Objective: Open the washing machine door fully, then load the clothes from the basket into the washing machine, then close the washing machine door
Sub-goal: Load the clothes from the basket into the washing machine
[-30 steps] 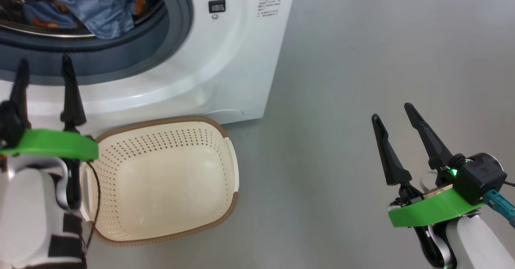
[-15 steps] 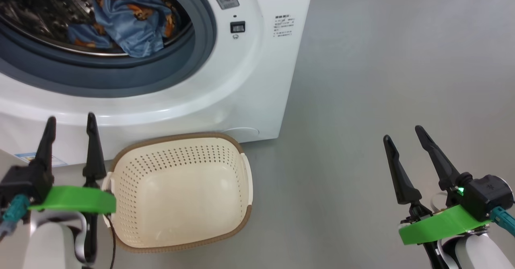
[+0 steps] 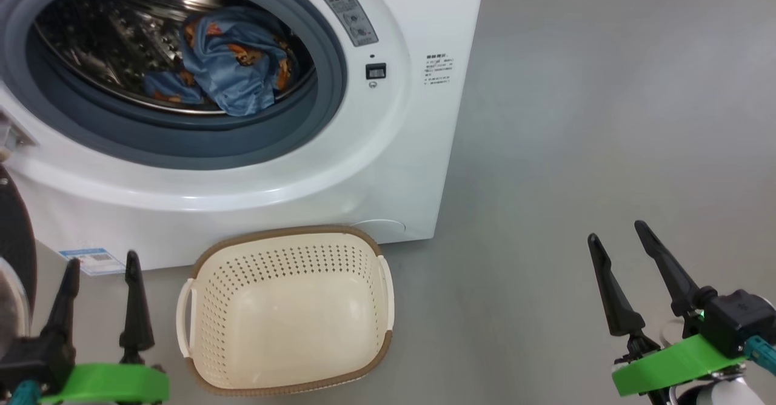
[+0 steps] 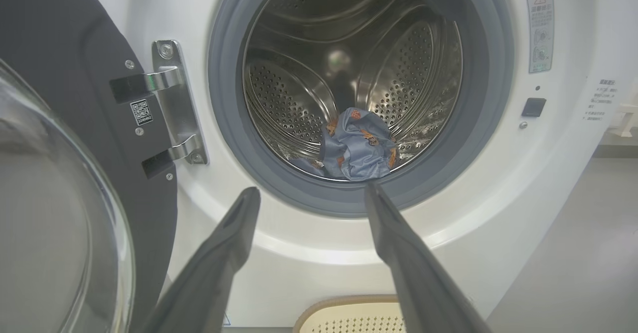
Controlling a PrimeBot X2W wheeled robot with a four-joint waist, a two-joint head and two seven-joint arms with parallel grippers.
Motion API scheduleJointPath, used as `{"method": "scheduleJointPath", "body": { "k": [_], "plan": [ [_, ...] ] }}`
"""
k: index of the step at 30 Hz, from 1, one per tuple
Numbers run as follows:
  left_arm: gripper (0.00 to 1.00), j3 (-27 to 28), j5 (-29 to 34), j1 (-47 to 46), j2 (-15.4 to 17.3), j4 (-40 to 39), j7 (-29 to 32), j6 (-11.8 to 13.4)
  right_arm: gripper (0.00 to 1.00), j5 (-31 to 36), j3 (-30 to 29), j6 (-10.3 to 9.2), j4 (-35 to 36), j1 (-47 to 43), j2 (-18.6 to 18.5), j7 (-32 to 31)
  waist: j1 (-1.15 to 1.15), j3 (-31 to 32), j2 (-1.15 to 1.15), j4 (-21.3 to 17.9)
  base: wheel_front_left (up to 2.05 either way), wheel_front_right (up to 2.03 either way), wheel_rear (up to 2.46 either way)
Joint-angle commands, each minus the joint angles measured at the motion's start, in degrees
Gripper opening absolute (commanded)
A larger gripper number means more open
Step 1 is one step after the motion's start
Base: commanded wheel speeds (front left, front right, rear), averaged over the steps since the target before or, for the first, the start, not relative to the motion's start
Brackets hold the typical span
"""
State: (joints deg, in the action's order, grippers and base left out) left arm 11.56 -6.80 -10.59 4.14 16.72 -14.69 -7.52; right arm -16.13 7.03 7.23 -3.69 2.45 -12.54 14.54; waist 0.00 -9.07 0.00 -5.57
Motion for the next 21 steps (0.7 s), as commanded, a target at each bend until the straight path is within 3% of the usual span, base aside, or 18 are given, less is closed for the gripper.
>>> {"method": "scheduleJointPath", "body": {
  "k": [1, 21],
  "plan": [
    [1.0, 2.12, 0.6, 0.97, 0.69, -2.49, -0.3, 0.04, 1.0, -0.43, 0.63, 0.25, 1.28, -1.02, -1.12, 0.46, 0.0, 0.74, 0.0, 0.39, 0.0, 0.0, 0.0],
    [1.0, 2.78, 0.91, 7.52, -0.72, -8.21, -0.3, 0.04, 1.0, -0.55, 0.41, 0.25, 1.38, -2.97, -1.58, 0.46, 0.0, 2.9, 0.0, 1.06, 0.0, 0.0, 0.0]
  ]
}}
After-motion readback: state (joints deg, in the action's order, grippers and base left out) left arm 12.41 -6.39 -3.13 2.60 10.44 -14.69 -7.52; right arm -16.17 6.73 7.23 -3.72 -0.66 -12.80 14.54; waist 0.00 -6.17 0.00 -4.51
